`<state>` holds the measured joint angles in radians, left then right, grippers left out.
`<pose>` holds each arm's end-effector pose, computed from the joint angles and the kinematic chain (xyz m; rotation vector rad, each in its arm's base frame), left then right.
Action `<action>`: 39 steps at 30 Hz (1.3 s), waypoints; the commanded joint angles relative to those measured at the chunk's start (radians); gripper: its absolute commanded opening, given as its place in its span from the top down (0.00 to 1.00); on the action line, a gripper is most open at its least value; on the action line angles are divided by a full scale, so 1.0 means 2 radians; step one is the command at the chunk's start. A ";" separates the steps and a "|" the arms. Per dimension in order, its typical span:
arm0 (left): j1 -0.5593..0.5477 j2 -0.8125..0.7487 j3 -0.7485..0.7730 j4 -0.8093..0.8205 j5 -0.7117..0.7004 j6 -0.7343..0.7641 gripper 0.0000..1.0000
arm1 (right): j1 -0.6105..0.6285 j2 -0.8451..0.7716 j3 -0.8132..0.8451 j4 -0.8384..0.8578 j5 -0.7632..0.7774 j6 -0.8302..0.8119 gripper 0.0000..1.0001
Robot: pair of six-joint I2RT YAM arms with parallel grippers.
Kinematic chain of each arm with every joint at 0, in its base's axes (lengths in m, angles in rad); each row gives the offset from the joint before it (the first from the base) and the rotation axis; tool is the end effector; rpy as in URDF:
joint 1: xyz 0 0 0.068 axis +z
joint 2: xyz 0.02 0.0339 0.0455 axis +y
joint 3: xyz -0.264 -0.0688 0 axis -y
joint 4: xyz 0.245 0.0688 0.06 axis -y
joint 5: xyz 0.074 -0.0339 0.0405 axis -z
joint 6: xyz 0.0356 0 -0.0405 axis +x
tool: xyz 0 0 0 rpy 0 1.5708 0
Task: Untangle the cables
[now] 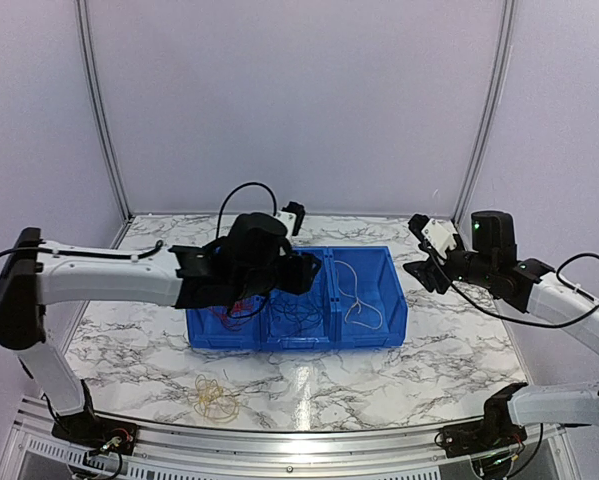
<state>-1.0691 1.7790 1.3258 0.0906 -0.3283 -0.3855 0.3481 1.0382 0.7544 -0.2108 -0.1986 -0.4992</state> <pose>0.2129 -0.3643 0.2803 0.4451 1.9186 -0.6558 0.2174 0.0864 0.2782 -0.9553 1.8214 0.1115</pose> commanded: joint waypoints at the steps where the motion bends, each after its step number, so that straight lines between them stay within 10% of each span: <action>1: -0.004 -0.106 -0.109 -0.043 -0.046 -0.032 0.48 | -0.005 -0.003 0.000 -0.004 -0.038 -0.010 0.39; 18: -0.089 -0.413 -0.387 -0.301 0.042 -0.369 0.55 | 0.038 0.045 0.006 -0.009 -0.040 -0.029 0.40; 39: -0.097 -0.409 -0.405 -0.336 0.096 -0.372 0.76 | 0.049 0.044 0.003 -0.010 -0.034 -0.032 0.41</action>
<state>-1.2598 0.9756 0.5053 -0.5102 -0.1581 -1.1324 0.4366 1.1282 0.7544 -0.2256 -0.2752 -0.5549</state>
